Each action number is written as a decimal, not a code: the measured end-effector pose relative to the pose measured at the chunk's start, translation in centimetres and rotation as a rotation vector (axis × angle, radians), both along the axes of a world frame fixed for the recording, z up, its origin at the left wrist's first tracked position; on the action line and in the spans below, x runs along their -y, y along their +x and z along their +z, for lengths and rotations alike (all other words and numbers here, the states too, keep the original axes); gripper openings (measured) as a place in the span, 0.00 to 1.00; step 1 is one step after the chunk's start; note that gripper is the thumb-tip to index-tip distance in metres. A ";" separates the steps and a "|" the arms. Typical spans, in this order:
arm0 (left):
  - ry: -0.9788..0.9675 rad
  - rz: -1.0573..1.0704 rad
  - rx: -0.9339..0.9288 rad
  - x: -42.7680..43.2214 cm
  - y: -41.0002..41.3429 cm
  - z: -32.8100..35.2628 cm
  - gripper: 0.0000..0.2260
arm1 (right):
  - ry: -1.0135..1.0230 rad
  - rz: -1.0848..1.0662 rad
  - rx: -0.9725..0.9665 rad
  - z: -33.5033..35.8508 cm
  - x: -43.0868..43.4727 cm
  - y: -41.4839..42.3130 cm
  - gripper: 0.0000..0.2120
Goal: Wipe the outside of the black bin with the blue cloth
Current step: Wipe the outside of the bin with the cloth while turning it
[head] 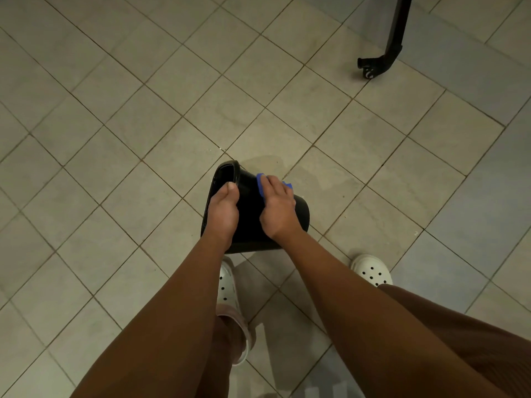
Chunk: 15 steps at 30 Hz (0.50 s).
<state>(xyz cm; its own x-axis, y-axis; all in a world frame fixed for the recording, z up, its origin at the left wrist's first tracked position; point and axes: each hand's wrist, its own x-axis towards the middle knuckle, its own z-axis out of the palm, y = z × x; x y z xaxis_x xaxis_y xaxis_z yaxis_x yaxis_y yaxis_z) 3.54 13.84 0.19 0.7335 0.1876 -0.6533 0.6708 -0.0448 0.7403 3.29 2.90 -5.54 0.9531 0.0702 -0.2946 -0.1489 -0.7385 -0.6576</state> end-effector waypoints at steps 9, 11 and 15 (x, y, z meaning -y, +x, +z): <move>0.032 0.097 -0.306 -0.6 1.9 0.9 0.27 | -0.091 -0.098 0.175 -2.1 0.7 -5.4 0.23; 0.029 0.076 -0.344 -0.3 2.0 0.7 0.29 | -0.087 -0.113 0.144 -2.2 0.4 -6.1 0.23; 0.059 0.069 -0.359 -0.4 2.0 0.3 0.25 | 0.048 -0.157 0.093 -1.8 -1.6 -7.6 0.24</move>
<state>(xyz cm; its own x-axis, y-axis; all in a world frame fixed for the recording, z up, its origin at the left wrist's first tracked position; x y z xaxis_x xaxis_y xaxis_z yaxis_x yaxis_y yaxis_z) 5.52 14.24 0.52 0.4436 0.2740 -0.8533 0.8903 -0.0257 0.4546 -4.29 4.55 -7.36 0.9764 -0.0703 -0.2043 -0.1969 -0.6784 -0.7078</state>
